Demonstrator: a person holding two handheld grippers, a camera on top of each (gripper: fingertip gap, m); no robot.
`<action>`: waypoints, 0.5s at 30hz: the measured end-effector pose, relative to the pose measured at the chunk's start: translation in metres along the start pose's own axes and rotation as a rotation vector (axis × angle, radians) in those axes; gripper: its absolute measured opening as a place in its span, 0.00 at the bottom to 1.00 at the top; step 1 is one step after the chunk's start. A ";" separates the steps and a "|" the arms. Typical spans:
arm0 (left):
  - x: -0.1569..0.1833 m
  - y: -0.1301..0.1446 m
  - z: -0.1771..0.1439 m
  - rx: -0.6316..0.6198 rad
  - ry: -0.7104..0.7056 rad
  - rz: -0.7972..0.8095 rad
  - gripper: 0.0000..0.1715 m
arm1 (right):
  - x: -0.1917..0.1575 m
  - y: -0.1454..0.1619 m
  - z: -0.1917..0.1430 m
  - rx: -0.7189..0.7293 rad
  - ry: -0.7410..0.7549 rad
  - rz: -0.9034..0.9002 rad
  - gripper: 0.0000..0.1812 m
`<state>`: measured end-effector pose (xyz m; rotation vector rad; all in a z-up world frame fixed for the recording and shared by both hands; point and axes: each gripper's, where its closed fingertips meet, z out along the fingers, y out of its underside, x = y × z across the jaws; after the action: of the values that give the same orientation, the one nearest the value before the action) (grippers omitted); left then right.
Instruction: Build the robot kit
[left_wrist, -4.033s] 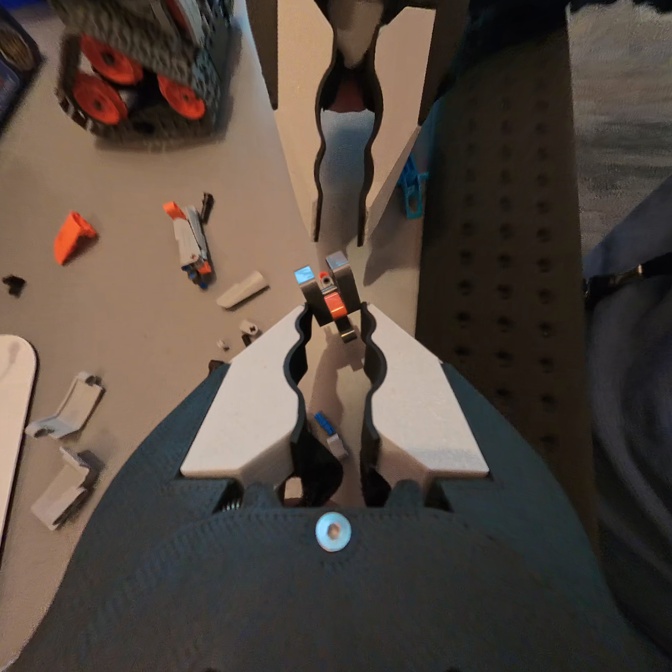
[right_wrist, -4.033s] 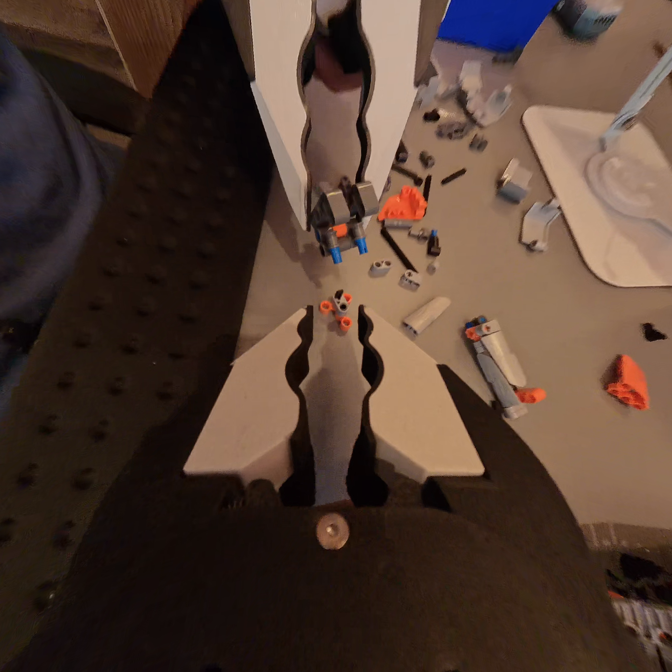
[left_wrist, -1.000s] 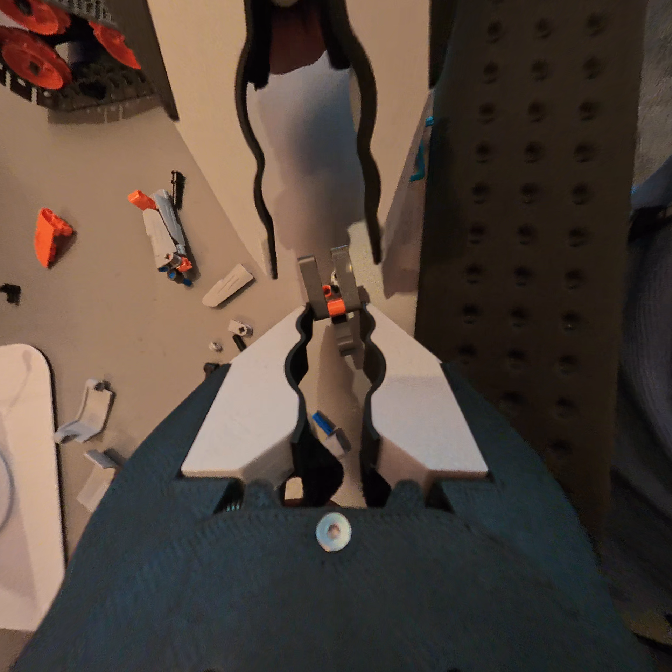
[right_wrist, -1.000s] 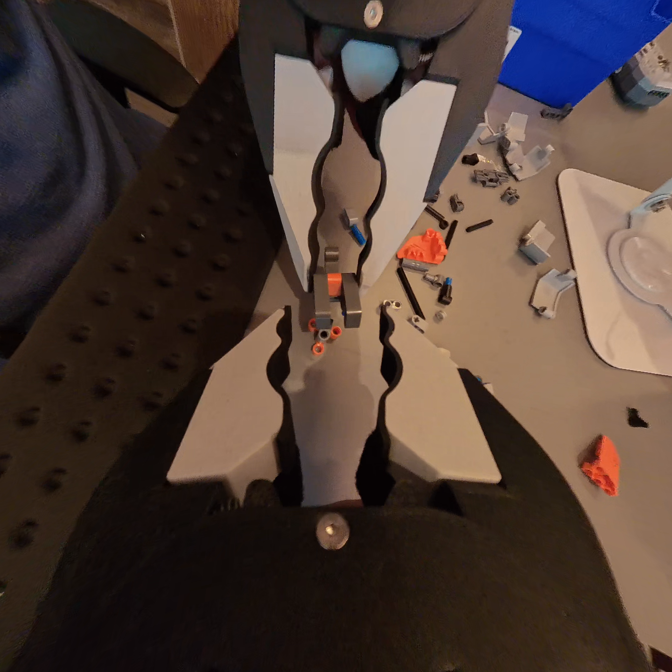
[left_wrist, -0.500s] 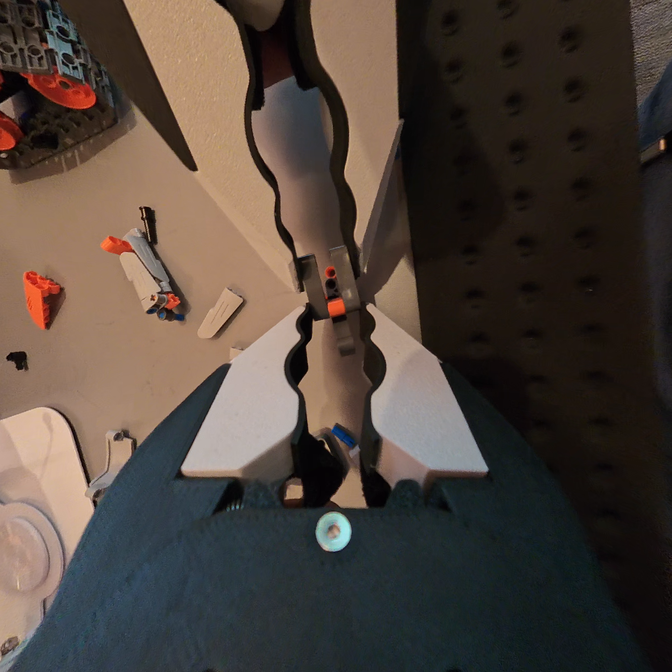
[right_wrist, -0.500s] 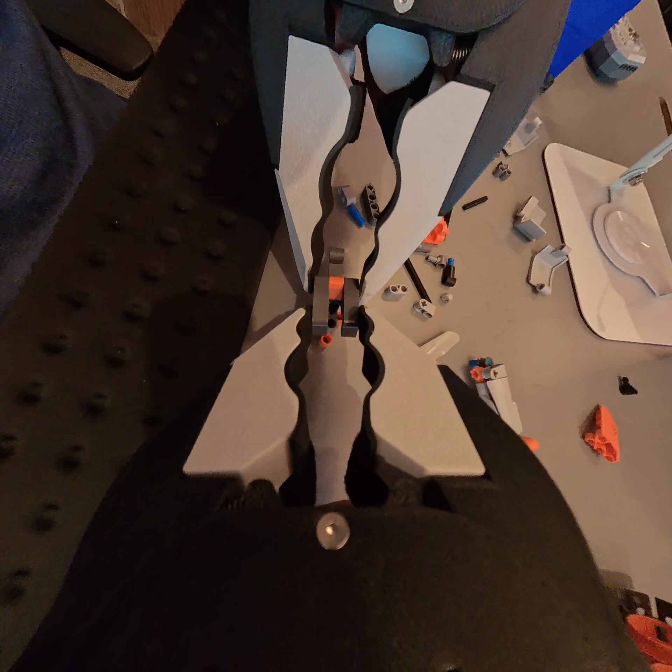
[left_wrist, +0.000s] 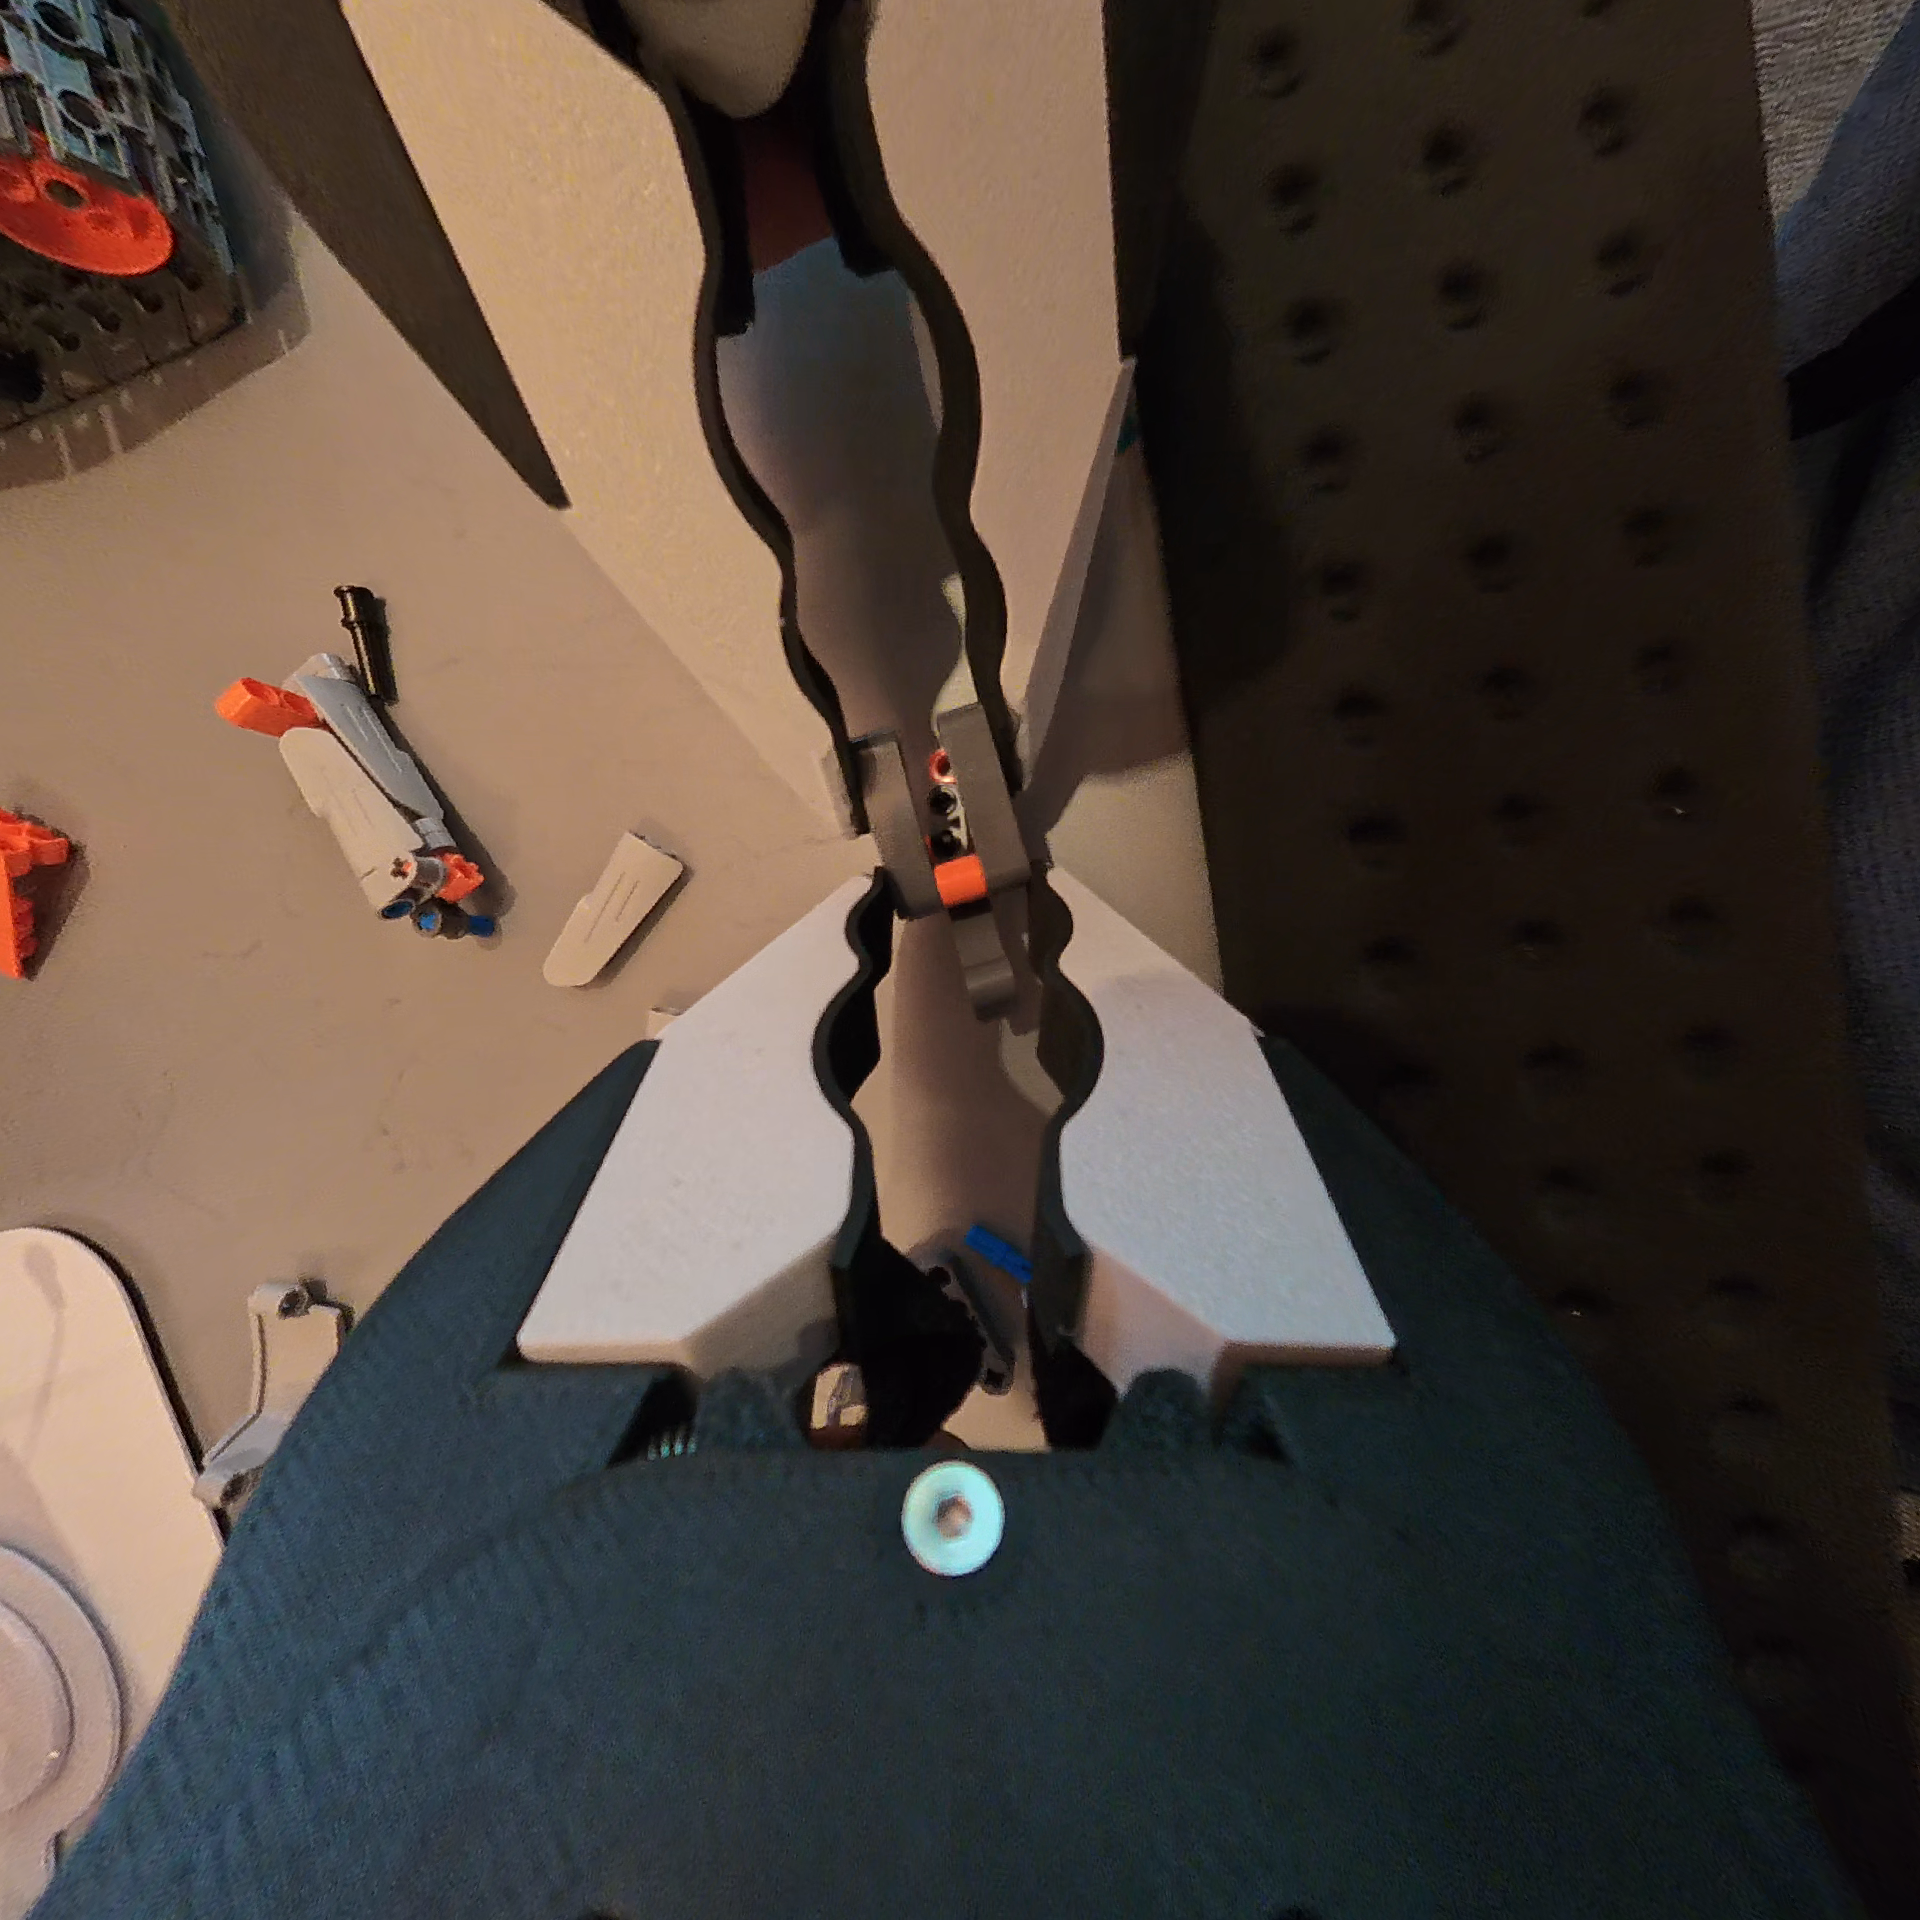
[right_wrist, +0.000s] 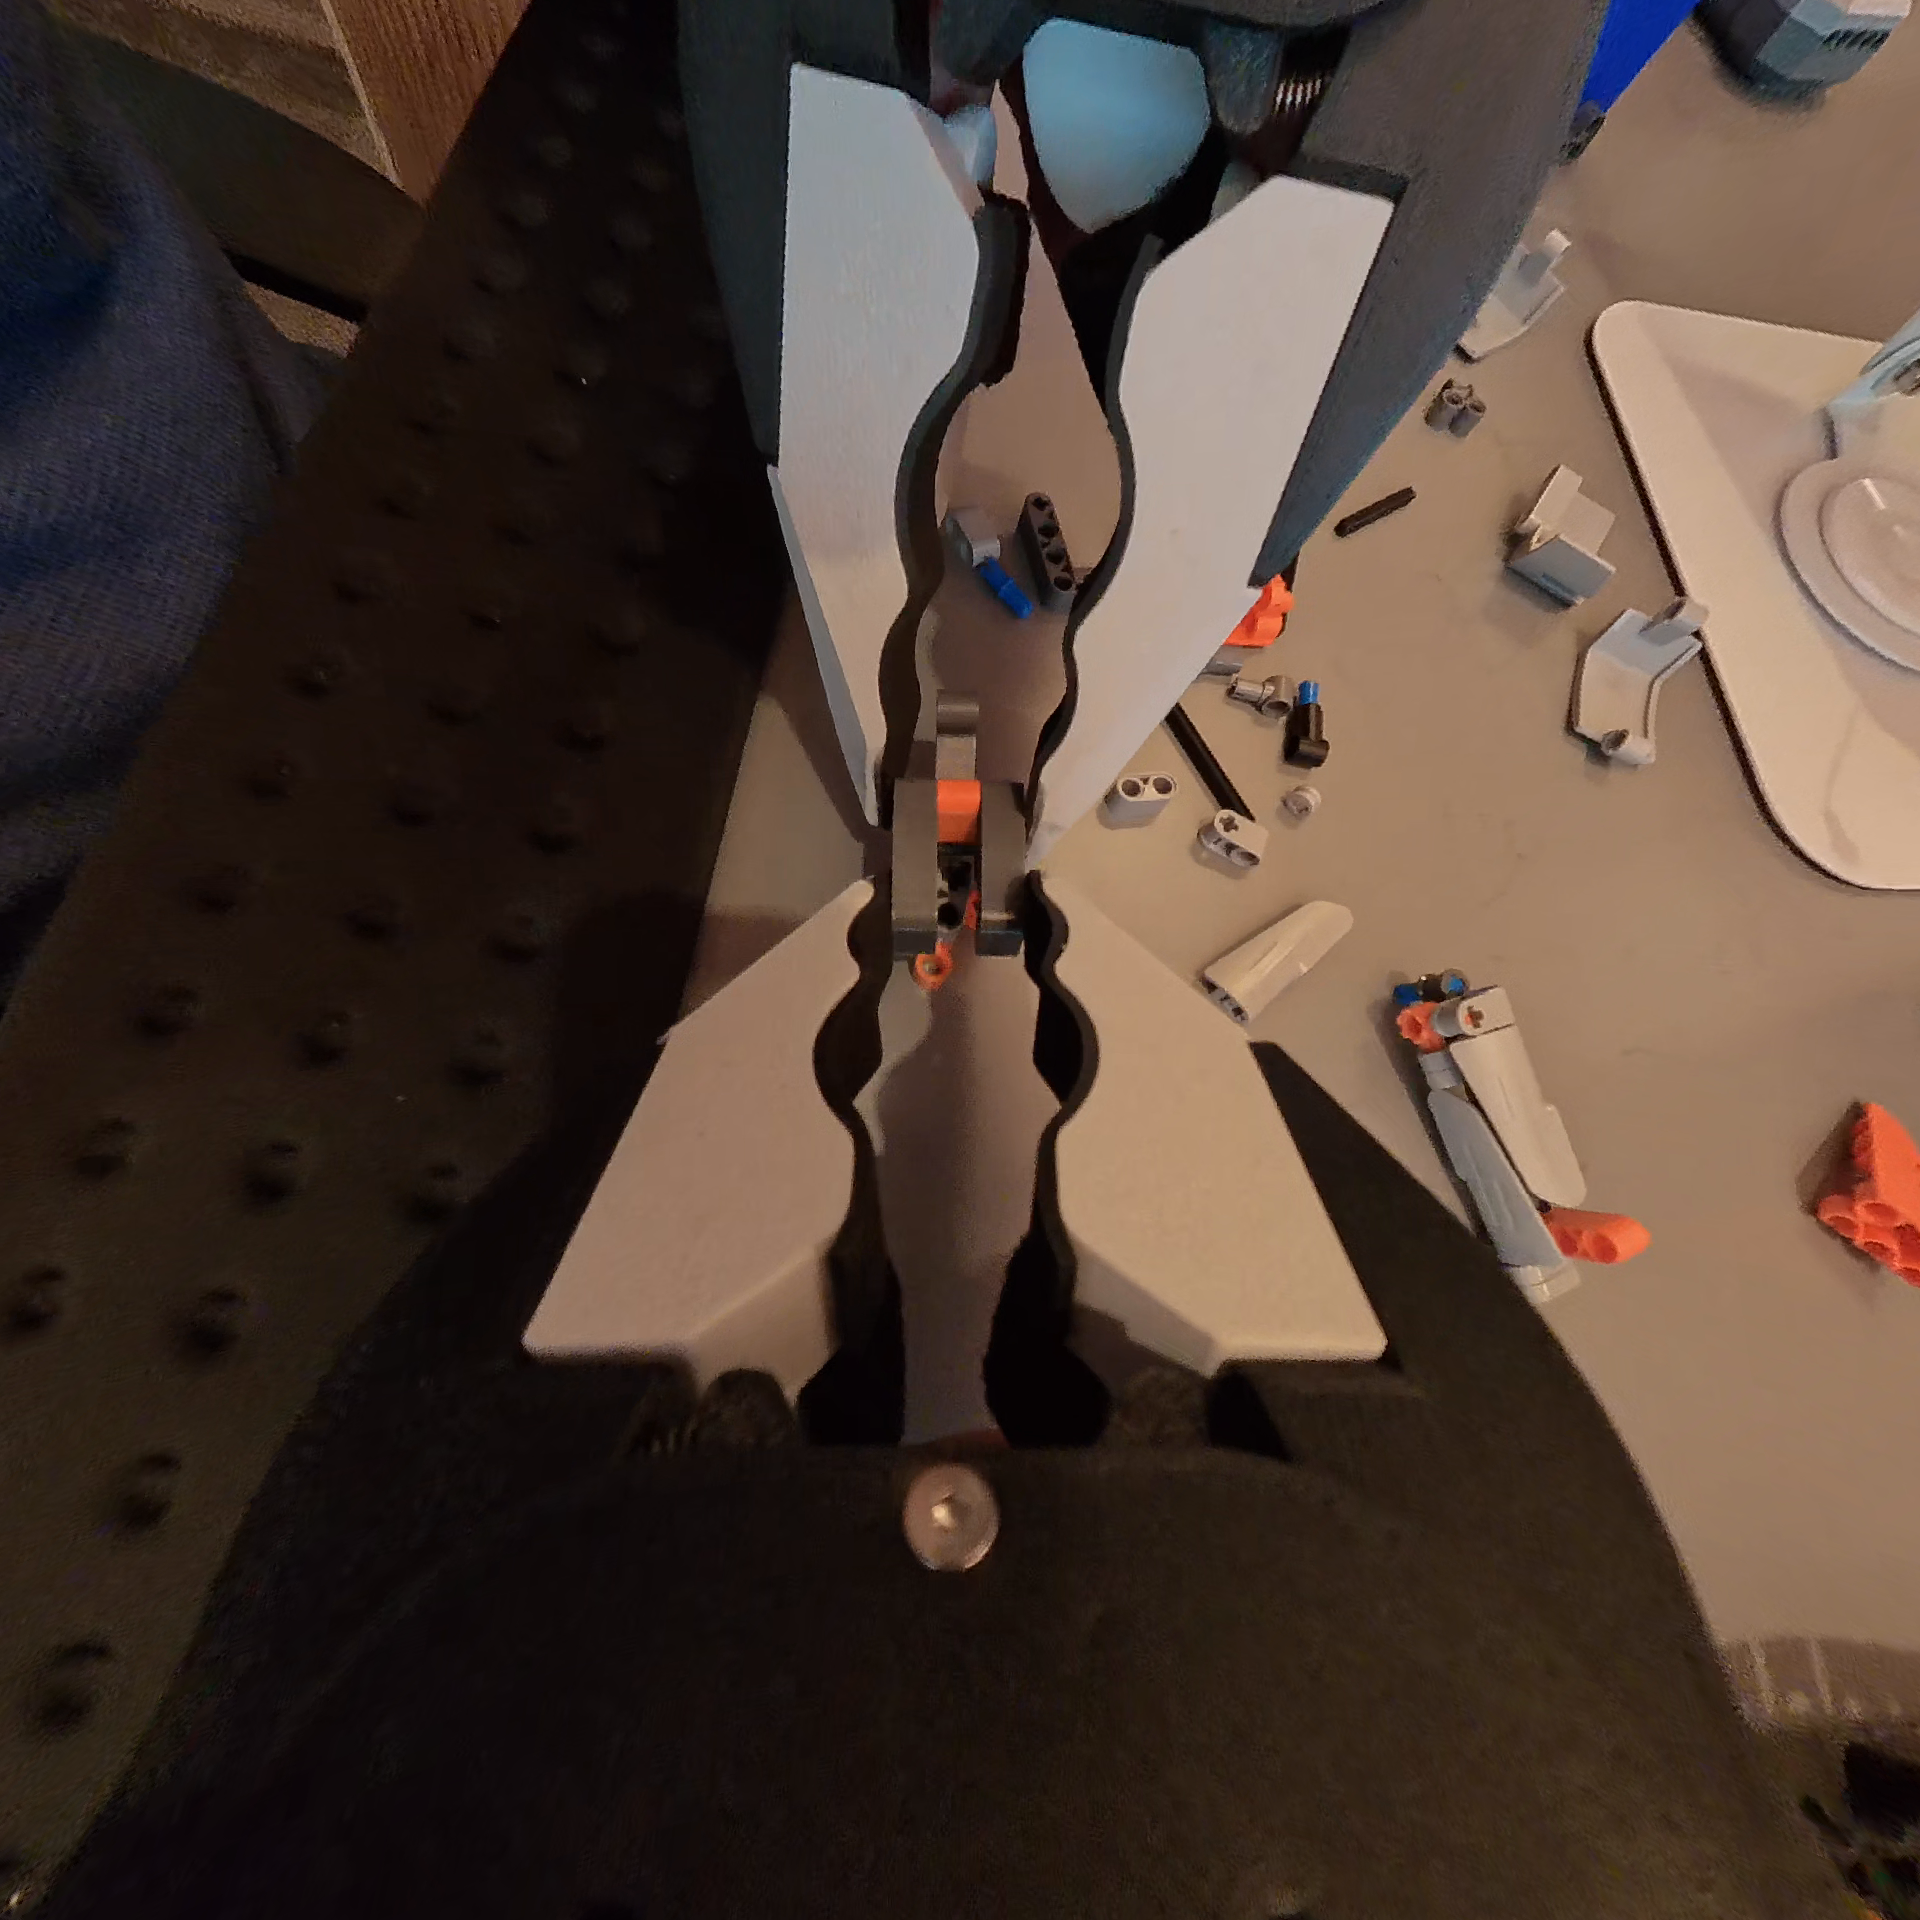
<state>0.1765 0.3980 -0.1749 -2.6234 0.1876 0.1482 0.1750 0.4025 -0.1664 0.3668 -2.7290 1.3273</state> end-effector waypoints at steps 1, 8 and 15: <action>0.000 0.000 0.000 -0.001 0.006 -0.004 0.14 | 0.000 0.001 0.001 -0.001 -0.001 0.002 0.12; 0.000 -0.001 0.001 0.017 0.026 -0.008 0.14 | 0.000 0.003 0.000 -0.012 -0.001 0.002 0.12; -0.001 -0.003 0.003 0.058 0.028 0.023 0.14 | 0.000 0.002 -0.003 -0.035 0.022 -0.021 0.12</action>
<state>0.1754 0.4019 -0.1757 -2.5670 0.2284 0.1129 0.1741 0.4054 -0.1660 0.3744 -2.7191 1.2690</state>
